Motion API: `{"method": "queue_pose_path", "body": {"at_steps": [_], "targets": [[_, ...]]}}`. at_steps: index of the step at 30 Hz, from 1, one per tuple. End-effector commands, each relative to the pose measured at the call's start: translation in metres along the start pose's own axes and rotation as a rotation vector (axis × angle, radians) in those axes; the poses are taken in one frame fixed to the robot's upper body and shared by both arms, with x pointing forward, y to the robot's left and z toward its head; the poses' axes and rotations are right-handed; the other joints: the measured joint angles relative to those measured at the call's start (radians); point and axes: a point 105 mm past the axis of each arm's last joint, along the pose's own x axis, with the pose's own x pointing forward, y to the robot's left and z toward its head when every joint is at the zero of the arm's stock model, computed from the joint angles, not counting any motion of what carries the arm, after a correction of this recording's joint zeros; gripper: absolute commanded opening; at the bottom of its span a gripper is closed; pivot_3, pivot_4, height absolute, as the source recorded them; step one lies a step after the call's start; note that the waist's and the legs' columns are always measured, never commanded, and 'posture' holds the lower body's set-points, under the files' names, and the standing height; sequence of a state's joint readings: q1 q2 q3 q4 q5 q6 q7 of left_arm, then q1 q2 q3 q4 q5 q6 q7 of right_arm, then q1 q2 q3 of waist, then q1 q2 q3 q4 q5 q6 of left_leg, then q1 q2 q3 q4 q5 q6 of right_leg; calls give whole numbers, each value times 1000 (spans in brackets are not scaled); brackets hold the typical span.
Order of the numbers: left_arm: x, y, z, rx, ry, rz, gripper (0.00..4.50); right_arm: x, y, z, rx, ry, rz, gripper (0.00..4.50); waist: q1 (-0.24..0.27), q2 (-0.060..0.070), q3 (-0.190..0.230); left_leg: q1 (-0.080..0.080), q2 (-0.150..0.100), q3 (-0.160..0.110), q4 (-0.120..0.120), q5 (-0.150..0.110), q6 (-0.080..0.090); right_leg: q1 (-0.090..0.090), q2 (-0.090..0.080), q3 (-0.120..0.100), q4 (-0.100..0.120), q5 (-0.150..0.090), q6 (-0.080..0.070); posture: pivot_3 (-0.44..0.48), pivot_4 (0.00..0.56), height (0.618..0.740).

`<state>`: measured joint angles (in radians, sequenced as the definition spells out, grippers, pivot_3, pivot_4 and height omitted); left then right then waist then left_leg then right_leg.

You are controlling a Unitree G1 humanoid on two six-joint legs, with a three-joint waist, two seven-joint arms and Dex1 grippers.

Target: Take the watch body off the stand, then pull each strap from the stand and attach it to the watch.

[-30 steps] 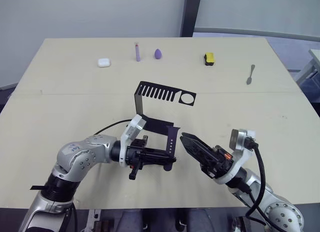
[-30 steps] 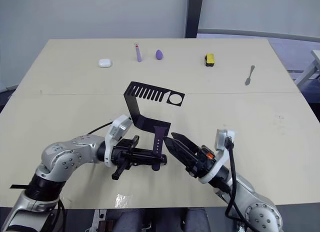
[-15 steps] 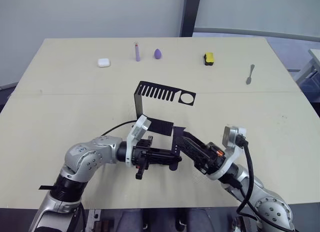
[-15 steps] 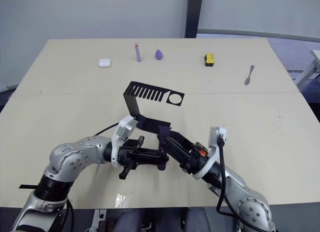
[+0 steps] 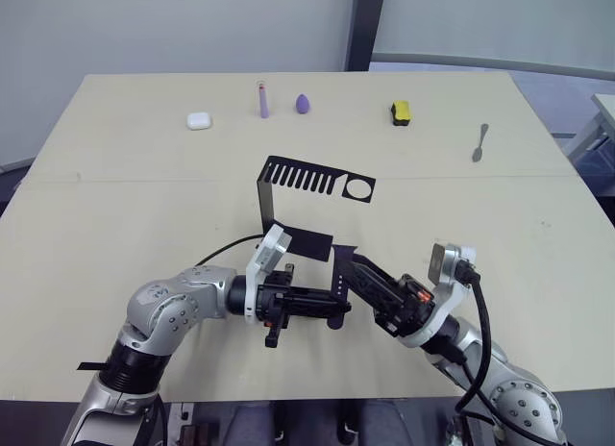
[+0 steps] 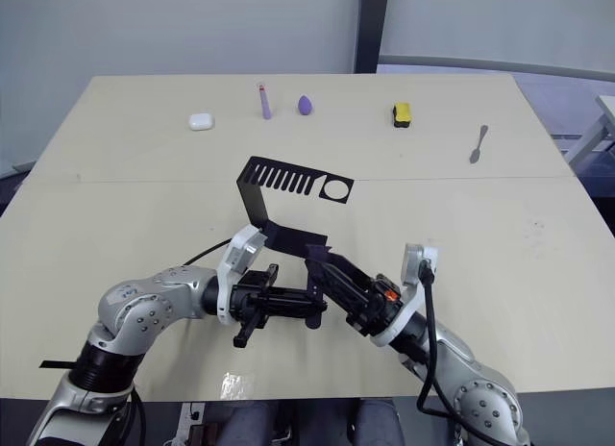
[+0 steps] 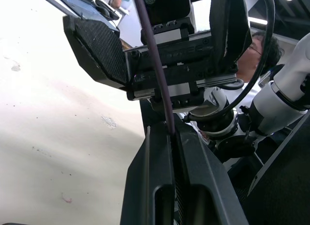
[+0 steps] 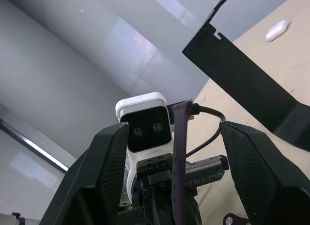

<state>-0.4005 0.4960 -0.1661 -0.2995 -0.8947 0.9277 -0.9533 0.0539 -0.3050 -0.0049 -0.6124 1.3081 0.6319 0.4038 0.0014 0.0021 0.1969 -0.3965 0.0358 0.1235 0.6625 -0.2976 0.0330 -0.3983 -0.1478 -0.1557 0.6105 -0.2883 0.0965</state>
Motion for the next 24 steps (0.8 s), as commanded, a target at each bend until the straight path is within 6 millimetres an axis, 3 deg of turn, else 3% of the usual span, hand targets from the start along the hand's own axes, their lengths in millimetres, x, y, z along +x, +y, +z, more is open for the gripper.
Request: {"method": "queue_pose_path", "body": {"at_steps": [1,17,20,24], "targets": [[1,-5,3,34,-6,-13,0,2,6,1,11,-6,40,3182,0,0,0,0,0,0,0,0,0,0,0,0,0,0,0,0,150,740],[0,-6,4,51,-7,-16,0,6,5,2,15,-41,47,3182,0,0,0,0,0,0,0,0,0,0,0,0,0,0,0,0,150,740],[0,-6,5,52,-13,-13,0,7,5,3,13,-43,48,2411,0,0,0,0,0,0,0,0,0,0,0,0,0,0,0,0,150,740],[0,-5,6,56,-16,-6,0,9,4,4,10,-40,45,2411,-1,0,0,0,0,0,0,0,0,0,0,0,0,0,0,0,150,740]]}}
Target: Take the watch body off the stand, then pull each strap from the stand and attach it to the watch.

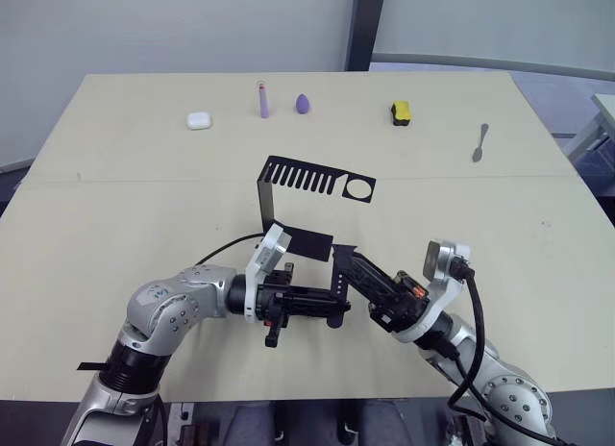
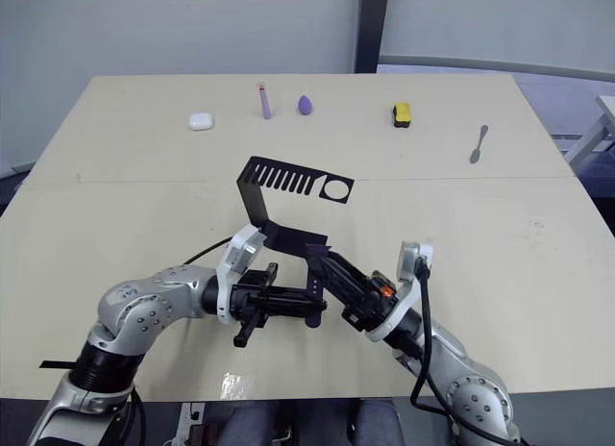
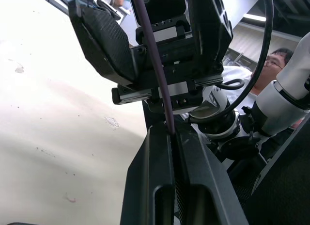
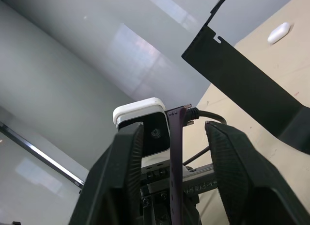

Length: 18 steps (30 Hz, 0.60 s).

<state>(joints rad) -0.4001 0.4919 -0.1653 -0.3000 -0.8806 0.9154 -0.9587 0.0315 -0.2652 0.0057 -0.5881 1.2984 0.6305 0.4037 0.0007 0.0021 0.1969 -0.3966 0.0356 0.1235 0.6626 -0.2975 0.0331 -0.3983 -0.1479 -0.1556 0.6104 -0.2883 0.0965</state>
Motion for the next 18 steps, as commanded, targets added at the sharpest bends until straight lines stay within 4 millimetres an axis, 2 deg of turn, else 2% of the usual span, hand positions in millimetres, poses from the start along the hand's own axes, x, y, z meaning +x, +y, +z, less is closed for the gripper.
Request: {"method": "queue_pose_path", "body": {"at_steps": [1,3,5,18], "targets": [[0,-5,5,41,-14,-9,0,3,6,3,-9,-16,34,2411,0,0,0,0,0,0,0,0,0,0,0,0,0,0,0,0,150,740],[0,-5,5,41,-14,-9,0,4,6,4,-8,-16,36,1892,0,0,0,0,0,0,0,0,0,0,0,0,0,0,0,0,150,740],[0,-5,5,41,-14,-8,0,4,7,4,-9,-17,37,1165,0,0,0,0,0,0,0,0,0,0,0,0,0,0,0,0,150,740],[1,-5,5,42,-24,-5,0,3,8,4,-7,-16,31,1165,0,0,0,0,0,0,0,0,0,0,0,0,0,0,0,0,150,740]]}}
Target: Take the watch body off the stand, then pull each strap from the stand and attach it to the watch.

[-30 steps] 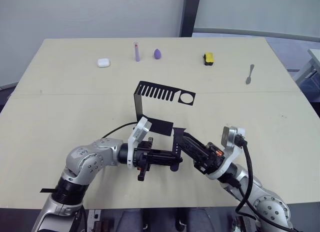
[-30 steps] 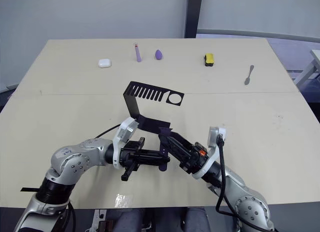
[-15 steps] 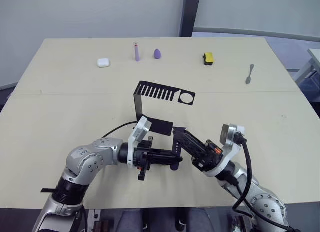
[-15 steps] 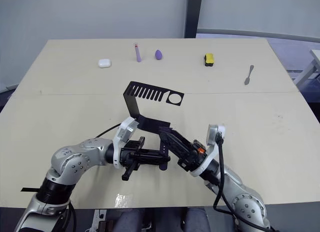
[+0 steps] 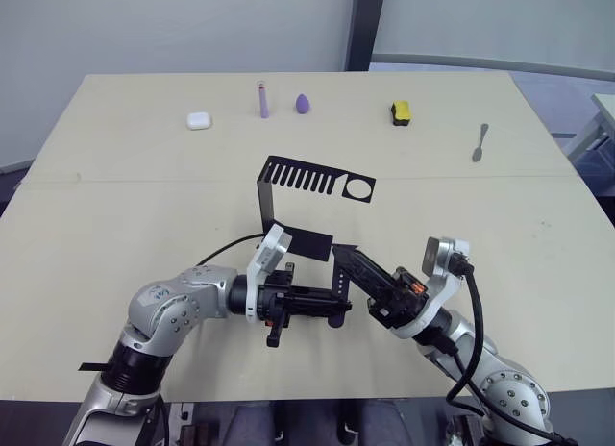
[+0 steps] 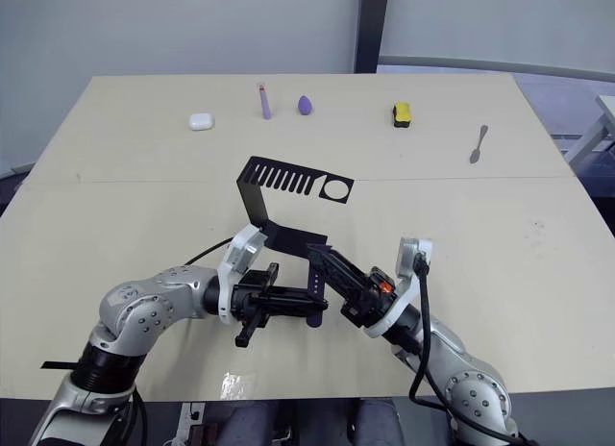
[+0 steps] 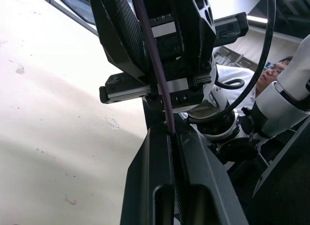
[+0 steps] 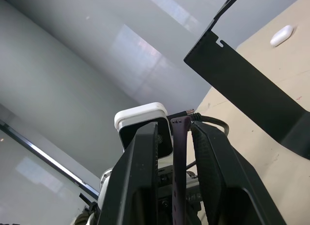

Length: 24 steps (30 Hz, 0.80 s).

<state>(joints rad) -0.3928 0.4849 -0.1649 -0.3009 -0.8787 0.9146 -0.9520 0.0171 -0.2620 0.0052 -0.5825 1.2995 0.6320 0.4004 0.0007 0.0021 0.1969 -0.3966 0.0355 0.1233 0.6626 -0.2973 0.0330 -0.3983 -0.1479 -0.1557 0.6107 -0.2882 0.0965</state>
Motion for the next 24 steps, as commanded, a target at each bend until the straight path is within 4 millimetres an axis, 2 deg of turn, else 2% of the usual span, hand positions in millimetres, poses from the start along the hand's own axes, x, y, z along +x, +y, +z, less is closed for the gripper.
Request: {"method": "queue_pose_path", "body": {"at_steps": [1,24], "targets": [[1,-6,6,46,-19,-10,0,1,8,3,-4,-15,25,1165,0,0,0,0,0,0,0,0,0,0,0,0,0,0,0,0,150,740],[0,-6,7,39,-25,-3,0,-1,7,1,13,0,19,1165,0,0,0,0,0,0,0,0,0,0,0,0,0,0,0,0,150,740]]}}
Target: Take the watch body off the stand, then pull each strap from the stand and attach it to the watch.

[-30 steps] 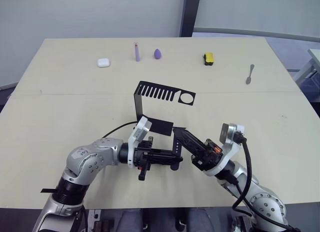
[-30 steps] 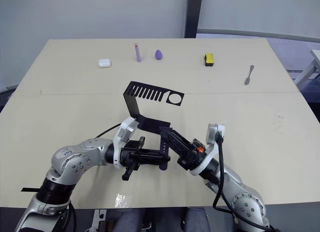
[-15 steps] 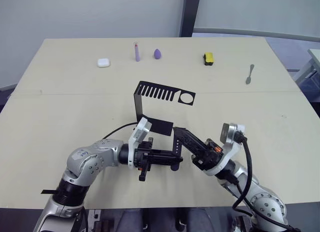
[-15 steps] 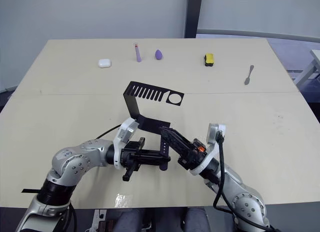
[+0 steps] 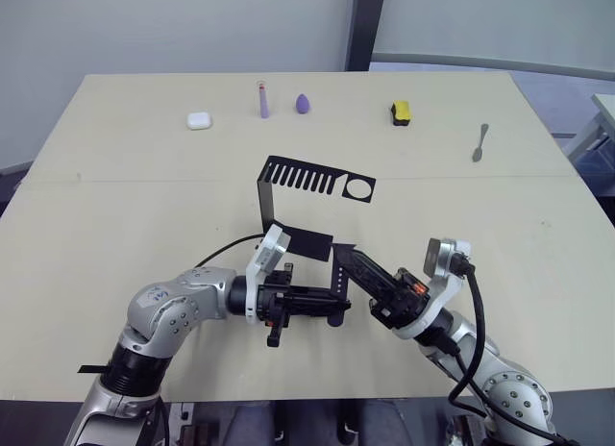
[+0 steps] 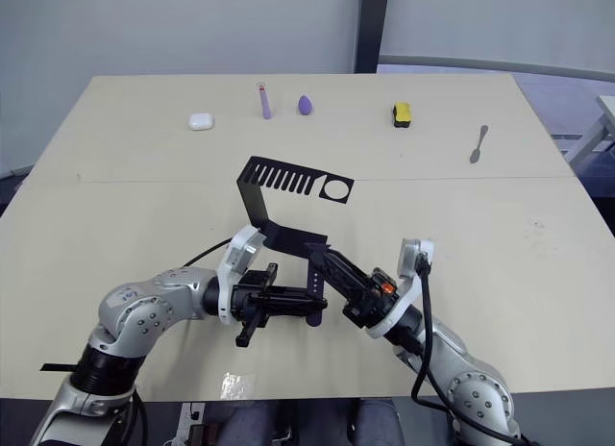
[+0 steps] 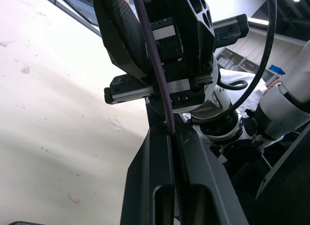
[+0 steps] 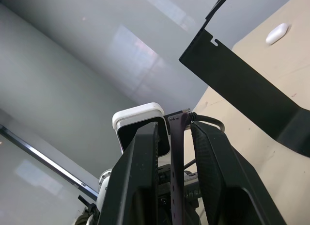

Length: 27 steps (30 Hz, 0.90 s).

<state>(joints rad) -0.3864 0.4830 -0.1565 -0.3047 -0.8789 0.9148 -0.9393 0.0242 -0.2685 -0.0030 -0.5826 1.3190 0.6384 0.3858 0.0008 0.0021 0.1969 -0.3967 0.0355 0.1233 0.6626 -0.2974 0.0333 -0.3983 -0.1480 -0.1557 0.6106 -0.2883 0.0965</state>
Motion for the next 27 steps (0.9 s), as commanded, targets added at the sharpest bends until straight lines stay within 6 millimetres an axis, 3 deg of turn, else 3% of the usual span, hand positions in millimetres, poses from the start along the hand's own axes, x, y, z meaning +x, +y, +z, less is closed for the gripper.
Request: {"method": "queue_pose_path", "body": {"at_steps": [1,23,27], "targets": [[1,-7,6,39,-18,-19,0,1,9,1,1,1,34,1165,0,0,0,0,0,0,0,0,0,0,0,0,0,0,0,0,150,740],[2,-6,8,42,-19,-17,0,-1,6,1,13,-12,33,1165,0,0,0,0,0,0,0,0,0,0,0,0,0,0,0,0,150,740],[2,-6,9,44,-20,-16,0,-2,5,2,19,-21,33,28,0,0,0,0,0,0,0,0,0,0,0,0,0,0,0,0,150,740]]}}
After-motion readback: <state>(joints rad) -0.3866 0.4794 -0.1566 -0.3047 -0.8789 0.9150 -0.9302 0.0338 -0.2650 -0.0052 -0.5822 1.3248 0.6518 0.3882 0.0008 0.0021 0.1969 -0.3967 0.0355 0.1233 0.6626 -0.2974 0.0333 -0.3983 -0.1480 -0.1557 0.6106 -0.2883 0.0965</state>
